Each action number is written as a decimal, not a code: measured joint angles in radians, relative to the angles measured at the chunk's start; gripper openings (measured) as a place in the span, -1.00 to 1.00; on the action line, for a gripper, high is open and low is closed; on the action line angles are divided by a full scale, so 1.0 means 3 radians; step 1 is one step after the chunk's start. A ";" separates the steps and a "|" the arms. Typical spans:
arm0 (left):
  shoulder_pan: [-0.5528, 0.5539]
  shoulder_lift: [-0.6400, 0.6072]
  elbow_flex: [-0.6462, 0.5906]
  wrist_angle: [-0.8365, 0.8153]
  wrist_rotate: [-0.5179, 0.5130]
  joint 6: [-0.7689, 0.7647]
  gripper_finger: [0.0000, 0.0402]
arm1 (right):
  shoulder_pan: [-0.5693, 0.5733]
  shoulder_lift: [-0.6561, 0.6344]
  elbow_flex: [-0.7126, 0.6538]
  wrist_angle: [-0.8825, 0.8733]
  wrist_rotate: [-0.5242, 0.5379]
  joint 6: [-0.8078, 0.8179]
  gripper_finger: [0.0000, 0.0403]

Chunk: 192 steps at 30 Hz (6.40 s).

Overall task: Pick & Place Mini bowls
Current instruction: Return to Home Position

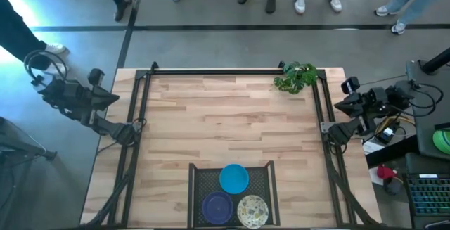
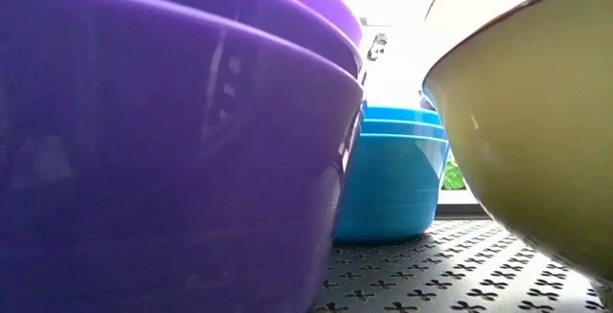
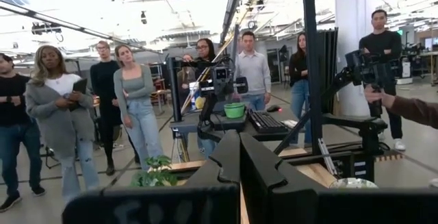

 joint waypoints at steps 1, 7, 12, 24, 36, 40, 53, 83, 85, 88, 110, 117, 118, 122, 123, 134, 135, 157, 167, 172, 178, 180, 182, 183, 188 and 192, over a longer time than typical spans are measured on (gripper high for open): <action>0.0000 0.0000 -0.0017 0.0003 -0.0001 0.0001 -1.00 | 0.0000 0.0000 -0.0011 0.0006 0.0003 0.0021 -0.96; 0.0000 -0.0003 -0.0248 0.0221 0.0002 0.0110 -1.00 | 0.0000 -0.0001 -0.0191 0.0026 0.0001 0.0050 -0.96; 0.0000 -0.0004 -0.0503 0.0406 0.0000 0.0144 -1.00 | 0.0000 -0.0001 -0.0427 0.0229 -0.0009 0.0088 -0.96; 0.0000 -0.0007 -0.1270 0.1025 0.0001 0.0146 -1.00 | 0.0000 -0.0003 -0.1026 0.0647 -0.0079 0.0071 -0.96; 0.0000 -0.0009 -0.1974 0.1741 -0.0041 0.0216 -1.00 | 0.0000 -0.0006 -0.1668 0.1180 -0.0118 -0.0003 -0.96; 0.0001 -0.0009 -0.2150 0.1944 -0.0051 0.0233 -1.00 | 0.0000 -0.0006 -0.1859 0.1343 -0.0115 -0.0005 -0.96; 0.0001 -0.0009 -0.2621 0.2310 -0.0128 0.0081 -1.00 | 0.0001 -0.0006 -0.2352 0.1892 -0.0113 -0.0027 -0.96; 0.0001 -0.0008 -0.3056 0.2609 -0.0717 -0.0090 -1.00 | 0.0001 0.0004 -0.2496 0.2009 -0.0096 -0.0224 -0.96; 0.0001 -0.0008 -0.3056 0.2607 -0.0718 -0.0104 -1.00 | 0.0001 0.0004 -0.2496 0.2009 -0.0096 -0.0182 -0.96; 0.0001 -0.0008 -0.3056 0.2604 -0.0722 -0.0106 -1.00 | 0.0001 0.0004 -0.2496 0.2010 -0.0096 -0.0126 -0.96; 0.0000 -0.0006 -0.3061 0.2592 -0.0727 -0.0110 -1.00 | 0.0001 0.0006 -0.2496 0.2010 -0.0095 0.0142 -0.96; 0.0000 -0.0006 -0.3062 0.2589 -0.0726 -0.0110 -1.00 | 0.0001 0.0006 -0.2496 0.2010 -0.0095 0.0140 -0.96; 0.0000 -0.0006 -0.3062 0.2589 -0.0726 -0.0110 -1.00 | 0.0000 0.0006 -0.2495 0.2010 -0.0095 0.0145 -0.96; 0.0000 -0.0006 -0.3062 0.2587 -0.0726 -0.0110 -1.00 | 0.0001 0.0006 -0.2495 0.2010 -0.0095 0.0144 -0.96; 0.0000 -0.0006 -0.3062 0.2587 -0.0726 -0.0110 -1.00 | 0.0001 0.0006 -0.2495 0.2010 -0.0095 0.0146 -0.96; 0.0000 -0.0006 -0.3063 0.2585 -0.0725 -0.0110 -1.00 | 0.0001 0.0006 -0.2495 0.2011 -0.0095 0.0140 -0.96; 0.0000 -0.0006 -0.3063 0.2585 -0.0725 -0.0110 -1.00 | 0.0001 0.0006 -0.2495 0.2010 -0.0095 0.0141 -0.96; 0.0001 -0.0006 -0.3063 0.2585 -0.0724 -0.0110 -1.00 | 0.0001 0.0006 -0.2493 0.2010 -0.0095 0.0141 -0.96; 0.0000 -0.0007 -0.3063 0.2584 -0.0724 -0.0110 -1.00 | 0.0000 0.0006 -0.2493 0.2010 -0.0095 0.0145 -0.96; 0.0000 -0.0007 -0.3063 0.2585 -0.0724 -0.0110 -1.00 | 0.0001 0.0006 -0.2493 0.2010 -0.0095 0.0145 -0.96; 0.0000 -0.0007 -0.3063 0.2585 -0.0724 -0.0109 -1.00 | 0.0001 0.0006 -0.2493 0.2010 -0.0095 0.0140 -0.96; 0.0001 -0.0007 -0.3063 0.2585 -0.0724 -0.0110 -1.00 | 0.0001 0.0006 -0.2493 0.2010 -0.0095 0.0143 -0.96; 0.0001 -0.0006 -0.3063 0.2585 -0.0724 -0.0110 -1.00 | 0.0000 0.0006 -0.2493 0.2011 -0.0095 0.0141 -0.96; 0.0001 -0.0006 -0.3063 0.2585 -0.0724 -0.0110 -1.00 | 0.0000 0.0006 -0.2493 0.2010 -0.0095 0.0140 -0.96; 0.0001 -0.0007 -0.3063 0.2585 -0.0724 -0.0110 -1.00 | 0.0001 0.0006 -0.2493 0.2011 -0.0095 0.0140 -0.96; 0.0000 -0.0007 -0.3063 0.2585 -0.0724 -0.0110 -1.00 | 0.0001 0.0006 -0.2493 0.2010 -0.0095 0.0140 -0.96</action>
